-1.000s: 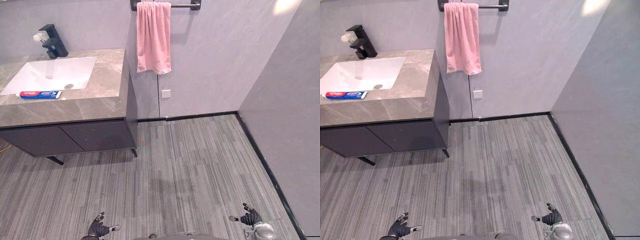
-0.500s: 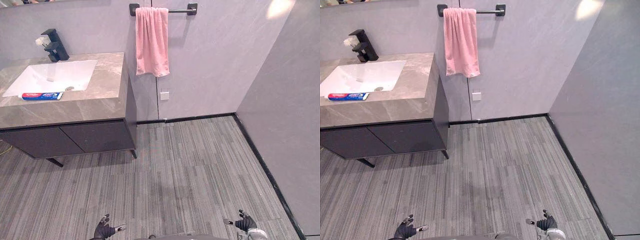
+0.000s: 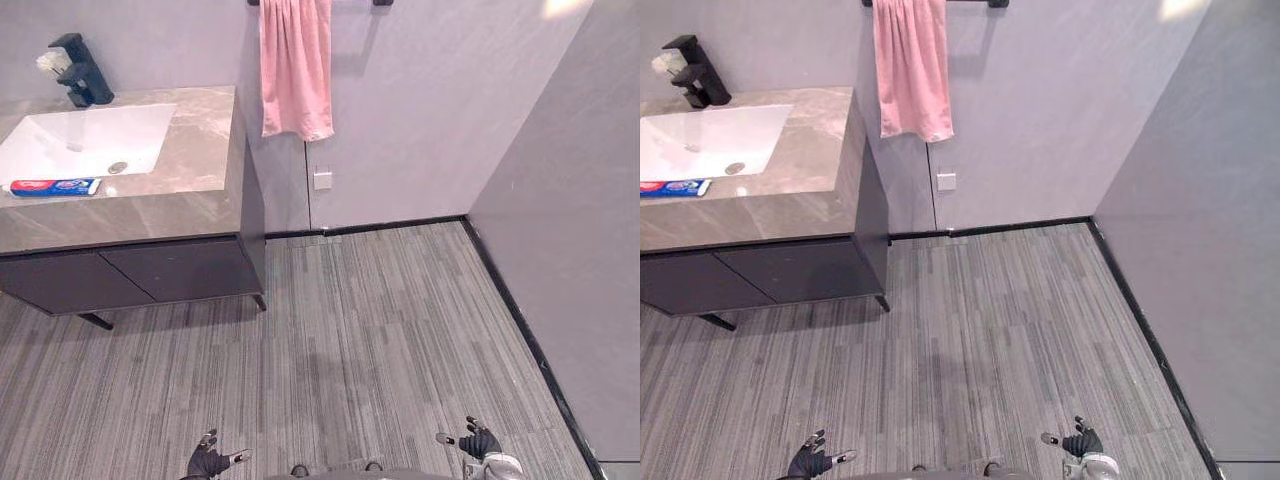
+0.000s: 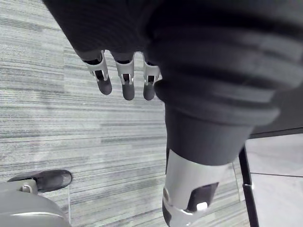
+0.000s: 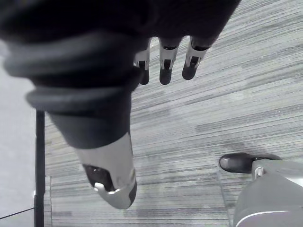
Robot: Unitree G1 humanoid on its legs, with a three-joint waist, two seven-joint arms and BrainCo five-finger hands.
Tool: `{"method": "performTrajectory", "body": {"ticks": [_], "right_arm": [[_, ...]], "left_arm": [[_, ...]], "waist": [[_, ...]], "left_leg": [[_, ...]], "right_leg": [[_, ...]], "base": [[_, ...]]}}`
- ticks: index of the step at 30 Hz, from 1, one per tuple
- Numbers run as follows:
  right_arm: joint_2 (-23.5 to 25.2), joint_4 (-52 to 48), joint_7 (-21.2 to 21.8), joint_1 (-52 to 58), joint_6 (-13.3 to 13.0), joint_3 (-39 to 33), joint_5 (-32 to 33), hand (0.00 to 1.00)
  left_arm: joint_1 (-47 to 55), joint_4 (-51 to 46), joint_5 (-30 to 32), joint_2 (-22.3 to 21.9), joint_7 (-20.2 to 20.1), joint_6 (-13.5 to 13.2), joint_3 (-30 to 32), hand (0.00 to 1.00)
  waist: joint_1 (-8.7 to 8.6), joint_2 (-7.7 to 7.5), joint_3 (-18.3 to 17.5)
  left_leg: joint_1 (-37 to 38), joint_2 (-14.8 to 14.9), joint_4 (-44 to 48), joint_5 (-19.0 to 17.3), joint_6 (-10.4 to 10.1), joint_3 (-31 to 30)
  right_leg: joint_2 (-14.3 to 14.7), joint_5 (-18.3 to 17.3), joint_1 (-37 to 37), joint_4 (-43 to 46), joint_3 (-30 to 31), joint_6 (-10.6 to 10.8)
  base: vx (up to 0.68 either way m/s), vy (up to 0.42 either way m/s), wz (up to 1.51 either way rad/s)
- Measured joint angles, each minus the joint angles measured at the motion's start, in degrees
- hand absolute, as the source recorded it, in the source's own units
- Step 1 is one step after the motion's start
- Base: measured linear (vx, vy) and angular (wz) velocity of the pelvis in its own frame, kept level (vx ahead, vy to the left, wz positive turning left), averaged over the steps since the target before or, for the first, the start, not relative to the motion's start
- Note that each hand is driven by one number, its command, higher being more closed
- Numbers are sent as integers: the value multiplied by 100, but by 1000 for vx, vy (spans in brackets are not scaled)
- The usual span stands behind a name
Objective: Organize washtable
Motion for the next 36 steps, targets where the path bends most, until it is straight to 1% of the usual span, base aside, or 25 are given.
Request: {"method": "performTrajectory", "body": {"ticks": [2,4,6,8,10,12,14,15,16,17,18,19,20,22,23,24,26,27,30,31,32,33,34,35,36], "right_arm": [[-3,-8,-10,-47,-1,0,37,0],[-8,-10,-44,-78,0,-3,46,0],[1,-10,-101,-99,27,9,49,0],[15,-11,-106,-100,45,27,52,0],[13,-13,-105,-109,59,56,94,0],[0,-19,-105,-162,59,111,98,0],[-38,-34,-108,-252,57,111,98,0],[-87,-91,-111,-249,46,111,98,0],[-126,-108,-115,-184,46,108,98,0],[-141,-109,-115,-142,46,108,97,0],[-185,-98,-118,-51,48,101,97,0],[-191,-88,-117,-46,58,95,96,0],[-178,-87,-114,-60,55,95,94,0],[-177,-68,-111,-128,56,97,92,0],[-167,-67,-113,-104,63,116,96,0],[-124,-72,-114,-64,62,154,99,0],[-77,-138,-121,-36,43,164,102,0],[-62,-279,-133,-53,29,154,107,0],[-31,-317,-193,-197,-7,148,171,0],[18,-288,-217,-238,-5,105,223,0],[40,-291,-225,-246,-7,83,225,0],[53,-299,-229,-251,-10,29,225,0],[17,-287,-234,-223,-11,-10,225,0],[6,-267,-237,-214,-7,-5,224,0],[105,-275,-236,-221,-7,37,223,0]], "left_arm": [[-35,-73,-45,-7,4,-1,-8,0],[-82,-179,-51,-4,18,-5,-34,0],[-112,-243,-56,24,42,-6,-136,0],[-139,-249,-58,88,75,-2,-259,0],[-156,-313,-63,117,83,2,-263,0],[-203,-367,-104,139,83,1,-292,0],[-299,-367,-161,116,83,3,-301,0],[-364,-366,-160,114,80,4,-361,0],[-399,-367,-159,138,78,-1,-471,0],[-399,-367,-157,141,75,-4,-492,0],[-427,-332,-155,86,75,-3,-503,0],[-474,-334,-152,23,61,-18,-513,0],[-492,-336,-152,6,63,-22,-513,0],[-509,-338,-153,-88,69,-20,-495,0],[-479,-340,-153,-171,66,-18,-461,0],[-403,-353,-155,-204,61,-17,-462,0],[-300,-448,-156,-232,62,-14,-466,0],[-271,-574,-157,-238,64,-13,-458,0],[-298,-729,-159,-238,77,-20,-408,0],[-331,-725,-161,-236,76,-18,-412,0],[-339,-726,-161,-243,77,-18,-414,0],[-355,-729,-164,-269,78,-20,-415,0],[-351,-732,-165,-306,81,-24,-415,0],[-332,-715,-167,-311,85,-26,-412,0],[-329,-714,-177,-275,96,-26,-394,0]], "waist": [[46,25,14],[61,30,53],[96,49,139],[66,10,187],[72,44,245],[32,47,264],[-71,166,345],[-112,232,401],[-113,157,398],[-114,104,398],[-165,61,395],[-158,183,391],[-166,195,392],[-165,346,453],[-135,419,509],[-100,430,529],[-60,356,560],[16,331,582],[187,325,594],[254,239,648],[253,192,674],[245,154,694],[248,214,664],[264,234,663],[259,60,623]], "left_leg": [[-148,11,342,-247,52,86],[-289,-29,676,-507,149,150],[-304,-80,978,-789,256,246],[-100,-175,991,-886,363,234],[122,-186,990,-1020,390,226],[251,-65,951,-1063,366,145],[409,182,794,-1061,336,36],[546,305,689,-1035,237,-32],[694,299,622,-1001,93,-63],[774,275,620,-1043,6,-95],[931,333,640,-1158,-181,-251],[923,493,819,-1091,-331,-340],[858,519,984,-1026,-441,-364],[446,685,2062,-802,-812,-386],[-7,894,3318,-428,-921,-399],[-347,1116,4423,-462,-927,-315],[-774,1349,5356,-557,-770,-34],[-1174,1405,5525,-641,-629,144],[-2008,1350,5073,-789,-384,364],[-2151,1139,4332,-807,-349,373],[-2171,1000,3824,-802,-356,342],[-2214,753,2748,-670,-408,212],[-2175,593,1691,-201,-441,-50],[-2119,558,1591,250,-386,-113],[-2033,278,1602,301,-6,-121]], "right_leg": [[-23,-163,-192,342,91,97],[-98,-496,-525,1043,113,203],[-211,-758,-1140,2516,17,415],[-421,-797,-1606,3615,-263,426],[-556,-1058,-1898,4089,-657,320],[-508,-1180,-2118,3843,-1020,226],[-264,-1099,-2350,3224,-1231,102],[-89,-841,-2488,2640,-1201,8],[-38,-354,-2494,1920,-1120,-19],[-47,-78,-2489,1652,-1057,-91],[-54,515,-2452,1807,-1006,-379],[8,262,-2486,2104,-1143,-490],[15,137,-2477,2145,-1161,-515],[191,8,-2141,1906,-1215,-667],[329,9,-1643,1454,-1209,-680],[441,12,-1073,1049,-1194,-699],[514,-17,-404,632,-1145,-751],[525,-34,-134,414,-1040,-766],[484,-38,191,88,-840,-749],[347,-115,346,47,-774,-633],[261,-166,413,45,-770,-590],[126,-291,524,30,-772,-460],[95,-410,574,-3,-772,-320],[83,-490,632,3,-725,-247],[-119,-695,719,72,-689,-111]], "base": [[19,42,-32],[2,67,-21],[-4,92,-18],[130,78,-4],[202,43,-2],[325,-26,18],[360,-88,31],[403,-114,31],[438,-133,33],[478,-177,43],[486,-198,38],[484,-212,35],[477,-228,7],[430,-213,-2],[563,-230,1],[553,-215,0],[449,-133,-10],[353,-66,-23],[305,48,-37],[311,129,-24],[310,144,-8],[306,196,3],[311,221,-5],[416,289,-10],[393,219,3]]}}
